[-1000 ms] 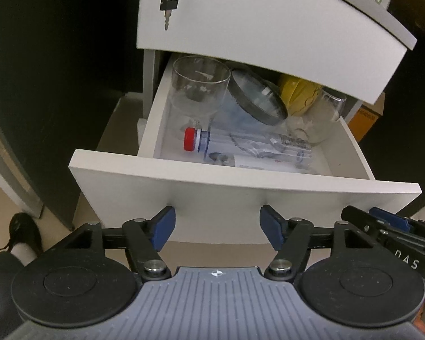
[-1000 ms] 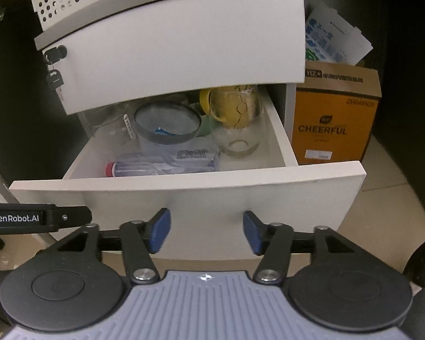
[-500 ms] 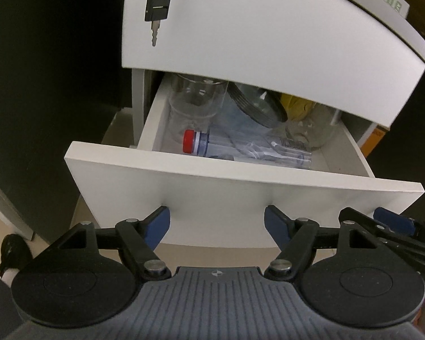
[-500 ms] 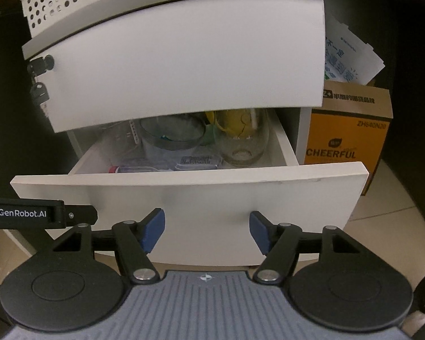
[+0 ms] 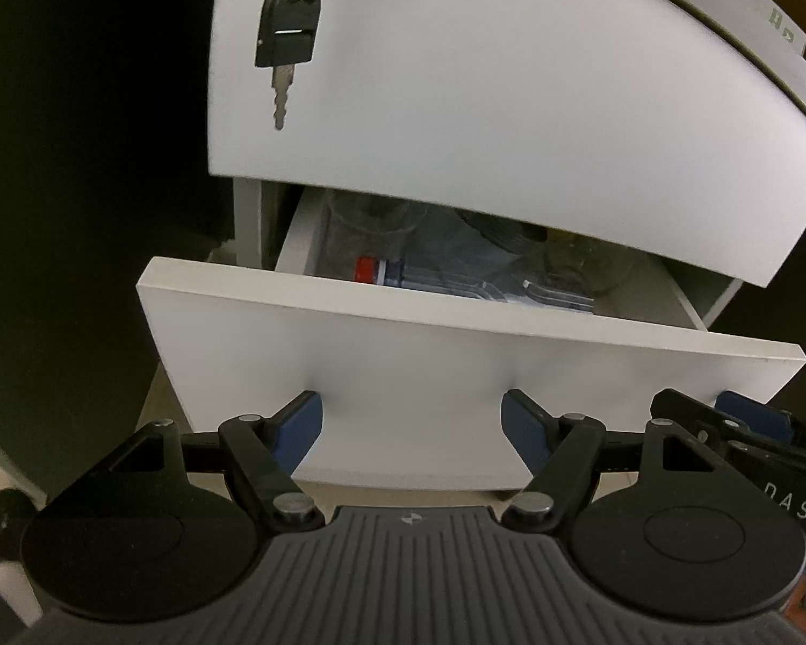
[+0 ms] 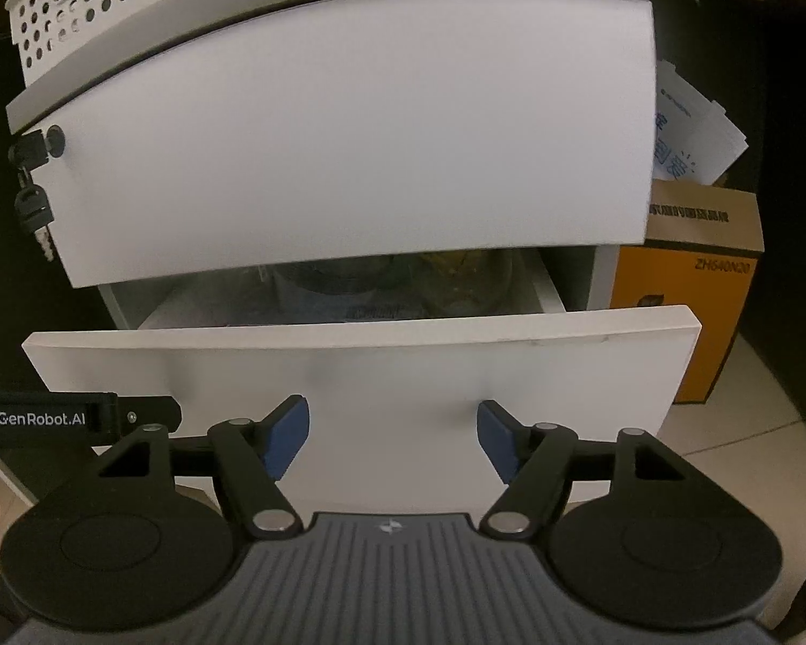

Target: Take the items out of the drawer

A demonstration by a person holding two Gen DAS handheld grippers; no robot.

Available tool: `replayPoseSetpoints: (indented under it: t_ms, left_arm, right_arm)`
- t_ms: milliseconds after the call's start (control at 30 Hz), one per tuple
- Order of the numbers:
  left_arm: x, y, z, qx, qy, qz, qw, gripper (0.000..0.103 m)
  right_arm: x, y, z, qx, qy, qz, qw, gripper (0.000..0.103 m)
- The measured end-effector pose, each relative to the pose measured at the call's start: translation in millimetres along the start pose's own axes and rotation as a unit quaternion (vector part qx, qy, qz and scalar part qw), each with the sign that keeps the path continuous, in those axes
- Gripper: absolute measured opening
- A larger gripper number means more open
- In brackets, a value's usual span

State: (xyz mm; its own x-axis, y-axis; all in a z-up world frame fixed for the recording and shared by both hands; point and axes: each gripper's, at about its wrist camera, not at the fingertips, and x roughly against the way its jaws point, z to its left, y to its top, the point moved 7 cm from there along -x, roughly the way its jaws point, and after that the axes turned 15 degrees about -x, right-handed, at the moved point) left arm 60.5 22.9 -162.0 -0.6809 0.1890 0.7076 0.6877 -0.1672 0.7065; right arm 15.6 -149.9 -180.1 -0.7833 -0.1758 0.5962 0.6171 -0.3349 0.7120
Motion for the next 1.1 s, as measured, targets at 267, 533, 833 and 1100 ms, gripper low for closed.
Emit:
replayPoseSetpoints:
  t_ms: [267, 533, 833, 1100]
  left_arm:
    - [18.0, -8.7, 1.4, 0.014, 0.001, -0.015, 0.9998, 0.075]
    - [34.9, -25.2, -5.8, 0.005, 0.010, -0.025, 0.9996, 0.075]
    - [57.3, -39.5, -7.1, 0.025, 0.015, -0.034, 0.9990, 0.075]
    - [69.4, -48.1, -10.3, 0.025, 0.017, -0.038, 0.9988, 0.075]
  right_arm:
    - [9.9, -13.3, -0.8, -0.001, 0.002, -0.009, 1.000, 0.080]
    - [21.9, -27.6, -2.1, -0.003, 0.006, -0.019, 1.000, 0.081]
    - [28.6, -38.2, -5.9, -0.016, 0.010, -0.028, 0.999, 0.082]
    - [31.4, -47.2, -7.0, -0.024, 0.007, -0.033, 0.999, 0.082]
